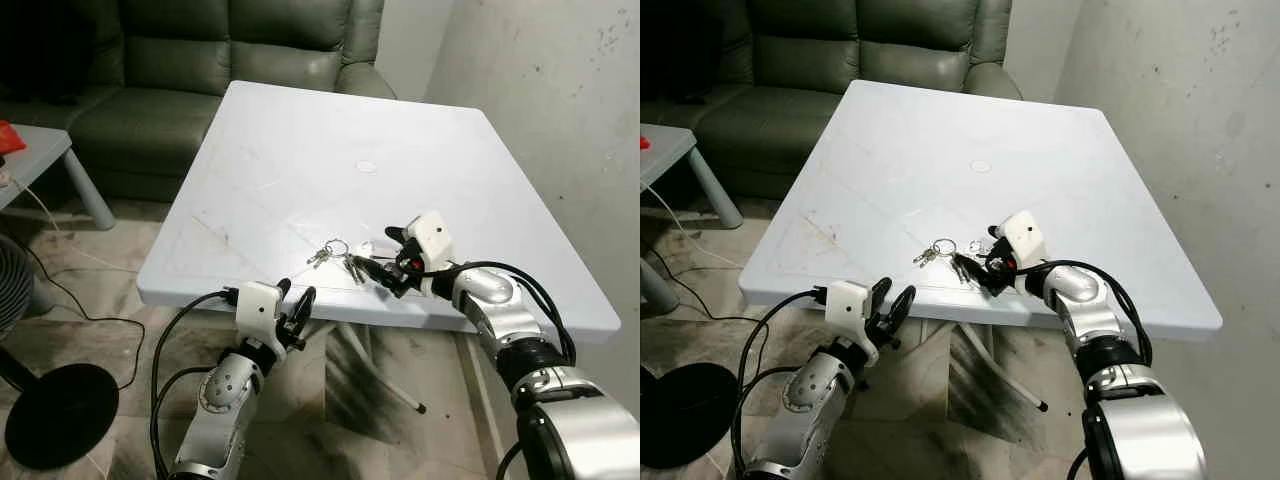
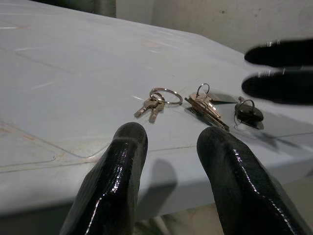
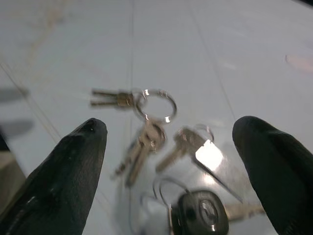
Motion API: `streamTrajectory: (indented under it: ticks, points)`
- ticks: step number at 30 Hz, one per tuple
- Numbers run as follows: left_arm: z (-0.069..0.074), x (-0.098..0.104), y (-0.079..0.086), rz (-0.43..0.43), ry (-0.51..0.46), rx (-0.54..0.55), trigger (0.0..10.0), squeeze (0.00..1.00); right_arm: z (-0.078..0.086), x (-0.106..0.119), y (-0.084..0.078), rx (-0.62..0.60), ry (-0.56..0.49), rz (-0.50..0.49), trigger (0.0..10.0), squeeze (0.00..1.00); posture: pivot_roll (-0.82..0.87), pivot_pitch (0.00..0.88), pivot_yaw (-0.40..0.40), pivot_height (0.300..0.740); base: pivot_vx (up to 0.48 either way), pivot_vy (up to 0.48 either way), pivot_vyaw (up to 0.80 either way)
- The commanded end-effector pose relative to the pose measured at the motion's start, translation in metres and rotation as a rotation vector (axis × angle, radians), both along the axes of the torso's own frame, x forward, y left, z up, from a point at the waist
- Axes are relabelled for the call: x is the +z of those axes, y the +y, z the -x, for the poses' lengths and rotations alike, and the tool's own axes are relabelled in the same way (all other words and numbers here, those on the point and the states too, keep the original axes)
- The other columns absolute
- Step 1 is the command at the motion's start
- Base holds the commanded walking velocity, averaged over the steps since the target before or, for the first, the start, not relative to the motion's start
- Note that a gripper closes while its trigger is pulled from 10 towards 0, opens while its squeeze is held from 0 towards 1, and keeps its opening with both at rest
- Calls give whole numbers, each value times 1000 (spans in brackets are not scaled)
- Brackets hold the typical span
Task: Hang keys on a hook
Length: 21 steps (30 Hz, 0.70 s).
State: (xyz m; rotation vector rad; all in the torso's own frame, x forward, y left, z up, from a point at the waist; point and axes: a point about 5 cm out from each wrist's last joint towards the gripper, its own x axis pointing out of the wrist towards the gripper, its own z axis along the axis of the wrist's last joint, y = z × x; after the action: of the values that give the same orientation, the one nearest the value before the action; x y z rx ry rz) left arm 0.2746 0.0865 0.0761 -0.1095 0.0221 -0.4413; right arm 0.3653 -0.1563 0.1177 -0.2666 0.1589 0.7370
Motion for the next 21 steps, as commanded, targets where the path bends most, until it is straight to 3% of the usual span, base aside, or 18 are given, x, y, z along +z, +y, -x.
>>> streamTrajectory:
  ticks: [1,12,21]
  points:
    - [2,4,-4,-4,-7,-6,10000,0,-3,3,-7,-13,5,54,10000,0,69,61,-96,740,0,0,0]
    - [5,6,-5,-5,-4,-7,10000,0,-2,2,-16,0,25,81,10000,0,77,58,-96,740,0,0,0]
    - [5,8,-5,-3,-2,-6,10000,0,0,-2,1,58,32,55,10000,0,84,50,-94,740,0,0,0]
